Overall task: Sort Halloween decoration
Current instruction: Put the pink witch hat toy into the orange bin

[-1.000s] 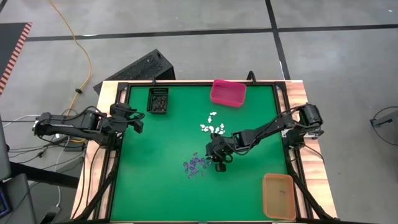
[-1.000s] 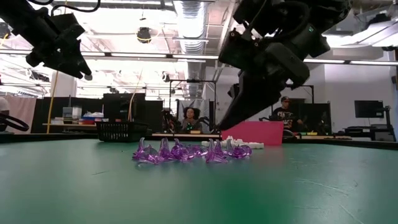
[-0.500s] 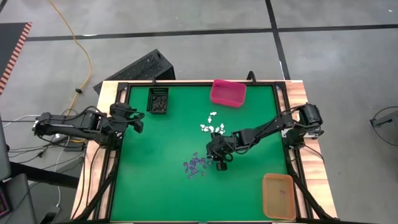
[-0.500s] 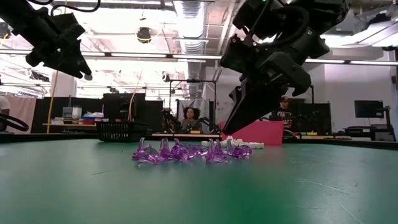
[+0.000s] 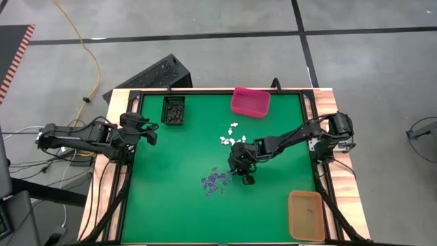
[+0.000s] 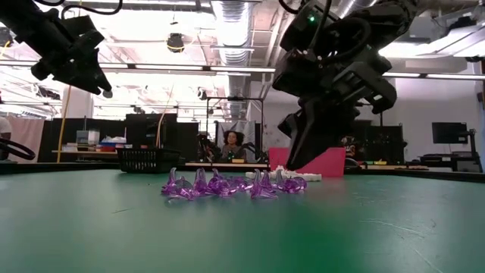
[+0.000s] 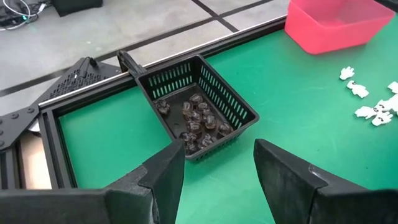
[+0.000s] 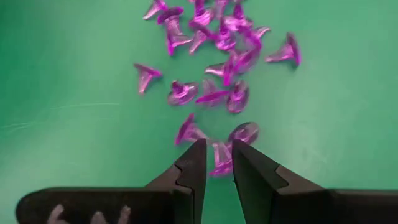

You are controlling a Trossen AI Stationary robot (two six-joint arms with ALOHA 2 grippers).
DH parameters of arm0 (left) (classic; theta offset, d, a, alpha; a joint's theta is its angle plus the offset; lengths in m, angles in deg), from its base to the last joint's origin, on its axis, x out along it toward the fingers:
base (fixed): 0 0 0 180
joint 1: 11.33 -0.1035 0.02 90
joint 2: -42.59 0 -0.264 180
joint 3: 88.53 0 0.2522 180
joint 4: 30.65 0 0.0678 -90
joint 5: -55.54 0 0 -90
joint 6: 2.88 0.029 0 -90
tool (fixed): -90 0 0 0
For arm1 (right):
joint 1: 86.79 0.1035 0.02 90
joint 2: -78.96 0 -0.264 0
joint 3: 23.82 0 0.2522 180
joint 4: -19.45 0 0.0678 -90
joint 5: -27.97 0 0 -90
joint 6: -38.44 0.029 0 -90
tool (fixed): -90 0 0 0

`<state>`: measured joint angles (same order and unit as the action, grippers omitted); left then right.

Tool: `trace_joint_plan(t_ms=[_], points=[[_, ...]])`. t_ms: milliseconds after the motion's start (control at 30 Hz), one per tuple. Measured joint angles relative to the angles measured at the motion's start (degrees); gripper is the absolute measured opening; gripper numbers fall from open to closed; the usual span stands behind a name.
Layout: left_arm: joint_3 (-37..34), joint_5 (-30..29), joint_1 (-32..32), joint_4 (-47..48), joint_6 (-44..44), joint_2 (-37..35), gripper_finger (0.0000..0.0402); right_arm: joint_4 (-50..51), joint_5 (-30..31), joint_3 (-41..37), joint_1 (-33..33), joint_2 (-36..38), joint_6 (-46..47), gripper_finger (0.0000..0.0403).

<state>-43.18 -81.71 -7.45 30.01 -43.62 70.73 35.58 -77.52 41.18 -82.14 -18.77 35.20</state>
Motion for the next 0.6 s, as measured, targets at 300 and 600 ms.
trace_joint_plan(t_ms=[300, 600], points=[[0.0, 0.1, 0.0, 0.0, 0.4, 0.0, 0.0183, -1.2, 0.0, 0.4, 0.0, 0.0, -3.7, 0.0124], [0.0, 0.1, 0.0, 0.0, 0.3, 0.0, 0.0183, -1.6, 0.8, 0.7, -0.7, 0.0, -5.8, 0.0176]])
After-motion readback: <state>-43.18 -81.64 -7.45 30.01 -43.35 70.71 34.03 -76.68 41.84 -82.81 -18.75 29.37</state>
